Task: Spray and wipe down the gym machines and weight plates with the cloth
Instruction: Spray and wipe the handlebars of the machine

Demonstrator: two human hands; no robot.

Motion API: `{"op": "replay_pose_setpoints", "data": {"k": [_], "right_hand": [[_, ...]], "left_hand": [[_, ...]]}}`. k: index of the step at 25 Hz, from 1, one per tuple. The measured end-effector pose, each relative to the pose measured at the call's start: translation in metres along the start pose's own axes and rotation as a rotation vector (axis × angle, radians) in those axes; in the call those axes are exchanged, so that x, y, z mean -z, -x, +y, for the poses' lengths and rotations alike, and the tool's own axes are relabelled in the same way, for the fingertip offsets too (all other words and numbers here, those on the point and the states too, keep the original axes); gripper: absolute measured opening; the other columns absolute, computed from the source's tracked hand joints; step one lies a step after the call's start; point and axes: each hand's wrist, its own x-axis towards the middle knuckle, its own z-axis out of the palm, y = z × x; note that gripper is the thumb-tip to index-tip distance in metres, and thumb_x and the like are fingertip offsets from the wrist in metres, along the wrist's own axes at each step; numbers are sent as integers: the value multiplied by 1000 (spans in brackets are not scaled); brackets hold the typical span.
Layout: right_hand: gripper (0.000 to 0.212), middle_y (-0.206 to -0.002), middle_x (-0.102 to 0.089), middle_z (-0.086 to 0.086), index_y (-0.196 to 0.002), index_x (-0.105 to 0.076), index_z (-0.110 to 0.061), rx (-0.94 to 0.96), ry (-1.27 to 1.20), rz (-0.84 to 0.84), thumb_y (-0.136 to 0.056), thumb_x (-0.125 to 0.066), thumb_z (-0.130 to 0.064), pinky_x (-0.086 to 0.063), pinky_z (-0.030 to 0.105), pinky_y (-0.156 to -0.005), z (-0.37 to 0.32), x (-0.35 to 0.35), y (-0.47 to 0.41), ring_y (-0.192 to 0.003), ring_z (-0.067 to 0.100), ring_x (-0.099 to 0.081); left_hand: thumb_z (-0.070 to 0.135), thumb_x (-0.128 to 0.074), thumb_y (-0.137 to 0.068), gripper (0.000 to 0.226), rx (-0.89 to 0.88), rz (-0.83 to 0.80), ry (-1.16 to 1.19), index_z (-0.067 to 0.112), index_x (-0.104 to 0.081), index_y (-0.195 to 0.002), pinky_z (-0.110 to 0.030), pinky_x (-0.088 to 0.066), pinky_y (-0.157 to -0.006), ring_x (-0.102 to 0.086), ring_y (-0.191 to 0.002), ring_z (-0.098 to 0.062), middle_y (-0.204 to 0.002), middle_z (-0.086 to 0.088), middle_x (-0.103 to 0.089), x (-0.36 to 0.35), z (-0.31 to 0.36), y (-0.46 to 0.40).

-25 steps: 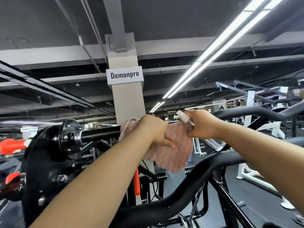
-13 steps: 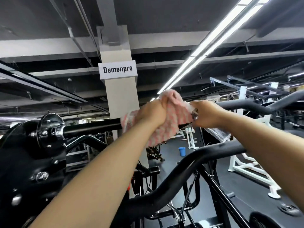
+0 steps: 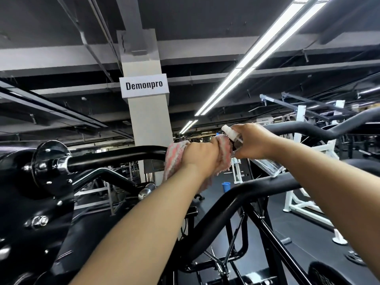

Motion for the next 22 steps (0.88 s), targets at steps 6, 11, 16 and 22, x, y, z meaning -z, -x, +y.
{"op": "replay_pose_setpoints", "data": {"k": [6, 11, 16, 22], "right_hand": [[26, -79, -62, 7, -89, -56, -9, -26, 10, -1, -68, -70, -17, -31, 25, -54, 1, -1, -4, -77, 27, -55], [23, -73, -56, 1, -87, -51, -14, -38, 56, -19, -70, -67, -13, -30, 21, -51, -7, 4, 1, -76, 25, -53], [43, -98, -61, 8, -115, -52, -16, -83, 102, -32, -73, -63, -10, -37, 32, -90, -14, 3, 4, -105, 30, -55], [49, -87, -58, -1, -122, -49, -16, -117, 199, -42, -75, -56, -5, -26, 35, -109, -20, 1, 6, -100, 25, -54]], "left_hand": [[17, -46, -94, 49, -66, -15, -125, -1, -25, -134, -30, -34, -55, -66, -85, -26, -104, -4, -67, -2, -5, 1], [8, -44, -94, 52, -125, 19, -269, 5, -20, -140, -36, -42, -70, -60, -103, -29, -119, -9, -56, 6, -33, 27], [11, -62, -83, 64, -83, 33, -315, 11, -22, -133, -35, -45, -78, -58, -103, -28, -118, -6, -51, 16, -76, 53], [16, -64, -82, 76, 4, -4, -231, 13, -18, -142, -31, -36, -97, -52, -115, -24, -126, -6, -44, 35, -102, 83]]}}
